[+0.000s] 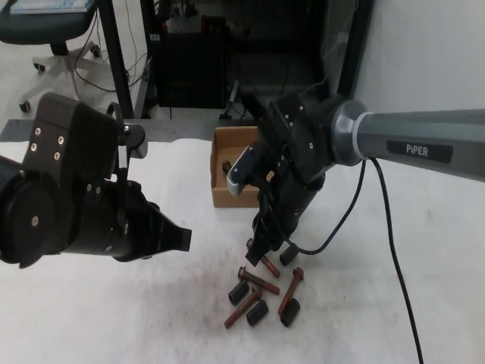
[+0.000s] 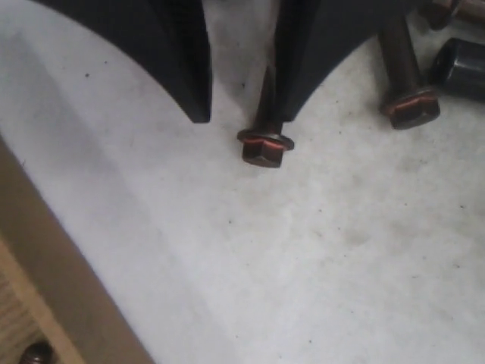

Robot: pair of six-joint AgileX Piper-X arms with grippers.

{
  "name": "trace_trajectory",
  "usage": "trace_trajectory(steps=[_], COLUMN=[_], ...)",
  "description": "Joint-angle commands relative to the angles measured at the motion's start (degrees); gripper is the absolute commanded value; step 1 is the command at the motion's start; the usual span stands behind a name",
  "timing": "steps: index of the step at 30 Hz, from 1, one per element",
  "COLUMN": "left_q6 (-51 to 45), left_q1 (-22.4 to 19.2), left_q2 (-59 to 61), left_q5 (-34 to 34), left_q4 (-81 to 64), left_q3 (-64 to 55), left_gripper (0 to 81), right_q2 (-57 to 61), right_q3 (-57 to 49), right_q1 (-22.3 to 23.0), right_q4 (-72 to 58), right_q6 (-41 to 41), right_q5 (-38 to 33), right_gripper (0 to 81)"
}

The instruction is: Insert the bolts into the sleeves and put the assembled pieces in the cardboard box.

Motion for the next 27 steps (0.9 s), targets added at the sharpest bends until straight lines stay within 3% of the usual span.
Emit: trace_trajectory(steps=[1,27], left_q6=[0.1,0.1], left_q1=[0.17,0.17], left_q2=[-0.81,-0.81], left_q5=[-0.34,-0.34], left_q4=[0.0,0.0], left_q3=[-0.23,-0.23], left_gripper=[0.3,0.3], right_q2=[-0.12,3.79], right_q3=[-0.26,-0.26], right_q1=[-0.12,0.38], right_q4=[-1.22,1.38], right_q6=[-0.01,2.62], right_q5=[-0.95,0.14], right_gripper=[27.6,27.3])
